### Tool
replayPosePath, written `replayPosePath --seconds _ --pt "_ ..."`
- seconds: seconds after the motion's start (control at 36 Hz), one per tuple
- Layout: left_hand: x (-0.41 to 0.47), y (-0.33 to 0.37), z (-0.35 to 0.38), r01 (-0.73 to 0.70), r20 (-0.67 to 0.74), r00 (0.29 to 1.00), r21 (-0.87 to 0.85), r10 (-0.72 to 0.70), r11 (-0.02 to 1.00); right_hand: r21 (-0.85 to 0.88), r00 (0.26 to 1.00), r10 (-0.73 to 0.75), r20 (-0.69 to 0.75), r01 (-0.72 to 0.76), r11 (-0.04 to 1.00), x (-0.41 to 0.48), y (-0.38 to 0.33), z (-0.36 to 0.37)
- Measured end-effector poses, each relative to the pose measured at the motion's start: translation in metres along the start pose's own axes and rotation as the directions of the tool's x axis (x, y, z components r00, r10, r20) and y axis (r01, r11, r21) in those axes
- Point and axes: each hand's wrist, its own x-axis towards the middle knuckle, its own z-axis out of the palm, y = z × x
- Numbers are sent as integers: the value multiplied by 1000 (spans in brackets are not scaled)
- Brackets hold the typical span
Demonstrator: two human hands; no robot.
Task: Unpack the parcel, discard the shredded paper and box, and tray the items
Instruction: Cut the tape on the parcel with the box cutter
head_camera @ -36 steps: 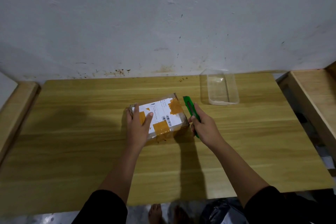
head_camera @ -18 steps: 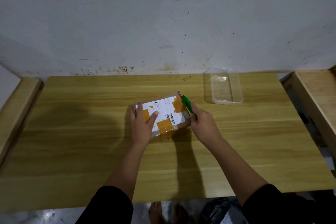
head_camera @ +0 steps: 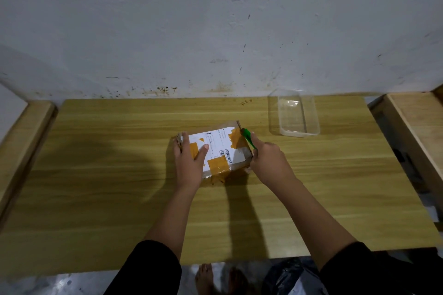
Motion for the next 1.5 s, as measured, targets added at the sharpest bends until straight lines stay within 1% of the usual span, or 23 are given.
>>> replayPosePath --seconds 0.08,0.19,0.36,0.61,0.92,1.14,1.5 --pt "-1 1 2 8 4 1000 -27 -8 1000 -20 999 36 31 -35 999 4 -3 -1" --pt "0 1 3 12 2 1000 -41 -12 999 -18 997 62 38 -62 998 3 -5 1" --pt "1 0 4 31 4 1000 -38 -31 999 0 1000 21 5 -21 1000 -9 -1 -4" --pt "3 -3 6 32 -9 999 -28 -32 999 46 1000 2 -22 -1 999 -19 5 -3" --pt "0 -3 12 54 -45 997 -70 -57 996 77 999 17 -45 -13 997 -41 14 -6" --pt "1 -4 13 60 -48 997 -73 -64 995 134 994 5 -108 9 991 -26 3 -14" --pt "2 -7 13 55 -43 997 -96 -59 994 120 998 25 -62 -18 993 -12 3 -3"
